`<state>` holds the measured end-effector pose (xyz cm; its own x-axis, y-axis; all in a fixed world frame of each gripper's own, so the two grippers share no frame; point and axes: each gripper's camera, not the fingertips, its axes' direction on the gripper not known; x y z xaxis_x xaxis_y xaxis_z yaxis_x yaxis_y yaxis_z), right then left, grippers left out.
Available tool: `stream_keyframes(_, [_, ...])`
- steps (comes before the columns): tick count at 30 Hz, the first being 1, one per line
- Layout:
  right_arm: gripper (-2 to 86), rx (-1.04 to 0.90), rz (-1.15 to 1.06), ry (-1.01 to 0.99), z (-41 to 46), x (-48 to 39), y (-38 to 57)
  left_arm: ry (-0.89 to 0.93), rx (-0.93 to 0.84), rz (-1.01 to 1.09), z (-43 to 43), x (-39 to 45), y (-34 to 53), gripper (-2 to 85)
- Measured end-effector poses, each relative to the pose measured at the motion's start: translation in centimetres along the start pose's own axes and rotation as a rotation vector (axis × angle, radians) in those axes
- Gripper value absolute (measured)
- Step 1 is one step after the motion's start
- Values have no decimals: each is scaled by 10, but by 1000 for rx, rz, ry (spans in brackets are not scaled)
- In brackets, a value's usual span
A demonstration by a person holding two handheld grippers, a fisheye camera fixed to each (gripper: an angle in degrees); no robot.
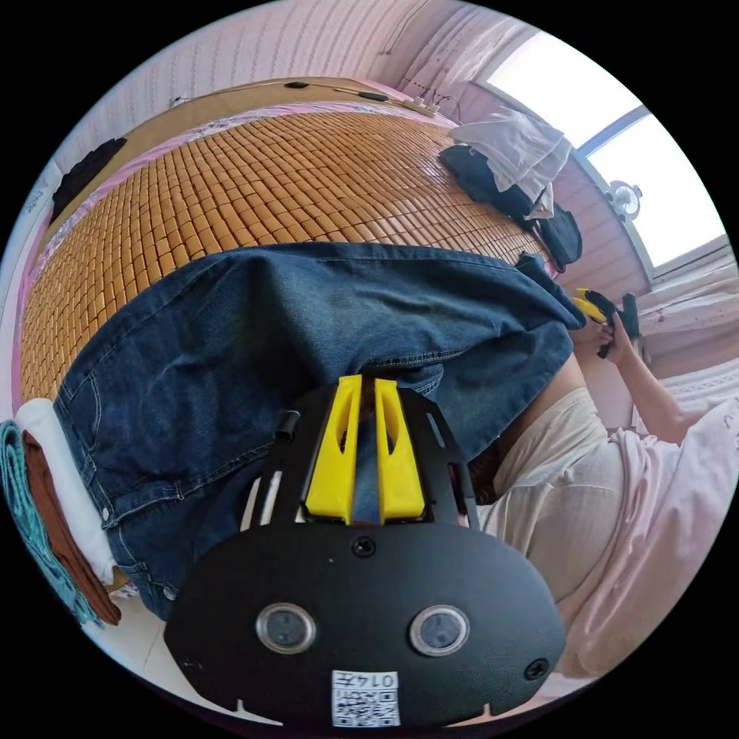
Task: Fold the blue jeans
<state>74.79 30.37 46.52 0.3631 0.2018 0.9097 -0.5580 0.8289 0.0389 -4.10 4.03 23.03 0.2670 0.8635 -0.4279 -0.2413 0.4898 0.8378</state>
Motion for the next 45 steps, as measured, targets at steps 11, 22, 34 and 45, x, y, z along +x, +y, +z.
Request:
stream_keyframes(11, [19,86,-271,-76,-54,-87,42,111,80,245,-30,85,-7,92])
stream_keyframes(22, [-5,435,-647,9,-181,-219,127,21,185,604,-76,203,-36,133])
stream_keyframes(34, [-8,483,-723,38,-203,-253,148,-56,-34,667,-70,246,-95,24])
stream_keyframes(45, [67,316,-293,243,-124,-172,-73,-38,99,223,-195,150,-155,79])
